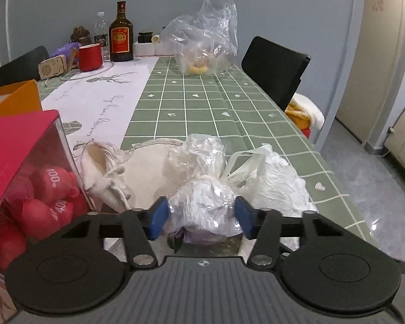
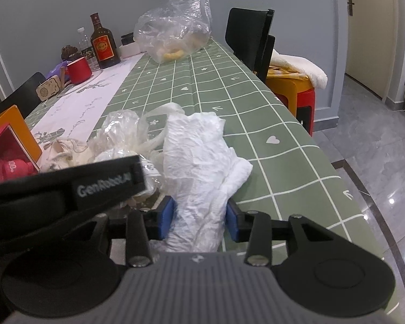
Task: Organize soft objects
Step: 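Grasp the clear plastic bag tied with white ribbon with the left tool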
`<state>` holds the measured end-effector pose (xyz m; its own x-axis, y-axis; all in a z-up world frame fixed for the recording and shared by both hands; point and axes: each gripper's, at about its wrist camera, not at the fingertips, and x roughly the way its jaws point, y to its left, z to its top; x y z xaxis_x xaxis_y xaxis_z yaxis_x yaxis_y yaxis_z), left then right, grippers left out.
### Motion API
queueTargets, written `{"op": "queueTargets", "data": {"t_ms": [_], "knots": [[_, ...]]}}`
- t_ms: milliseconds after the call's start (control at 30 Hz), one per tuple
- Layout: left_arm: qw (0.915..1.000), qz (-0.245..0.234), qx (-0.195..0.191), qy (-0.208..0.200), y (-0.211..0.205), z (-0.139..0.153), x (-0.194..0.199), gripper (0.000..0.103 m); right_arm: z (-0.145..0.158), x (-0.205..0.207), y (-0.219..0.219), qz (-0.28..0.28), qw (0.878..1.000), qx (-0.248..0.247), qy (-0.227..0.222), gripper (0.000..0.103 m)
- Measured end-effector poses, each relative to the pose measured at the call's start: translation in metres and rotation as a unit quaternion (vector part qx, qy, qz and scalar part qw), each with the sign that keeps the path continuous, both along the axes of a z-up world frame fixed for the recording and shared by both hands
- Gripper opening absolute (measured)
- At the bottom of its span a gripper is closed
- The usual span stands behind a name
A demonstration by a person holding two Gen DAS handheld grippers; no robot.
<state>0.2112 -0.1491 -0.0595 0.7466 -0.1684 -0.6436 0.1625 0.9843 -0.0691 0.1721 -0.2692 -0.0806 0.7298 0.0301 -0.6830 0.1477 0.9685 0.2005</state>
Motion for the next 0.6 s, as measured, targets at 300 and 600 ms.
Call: {"op": "queueTargets", "data": {"t_ms": [300, 600], "knots": [[0.9998, -0.006, -0.007, -0.017, 0.009, 0.023, -0.008, 0.048, 0.000, 0.000, 0.002, 0.002, 1.000, -0.003, 0.000, 0.042], [0.9983, 0.000, -0.009, -0.057, 0.007, 0.059, -0.038, 0.048, 0.001, -0.002, -0.003, 0.001, 1.000, 0.006, -0.008, 0.037]]}}
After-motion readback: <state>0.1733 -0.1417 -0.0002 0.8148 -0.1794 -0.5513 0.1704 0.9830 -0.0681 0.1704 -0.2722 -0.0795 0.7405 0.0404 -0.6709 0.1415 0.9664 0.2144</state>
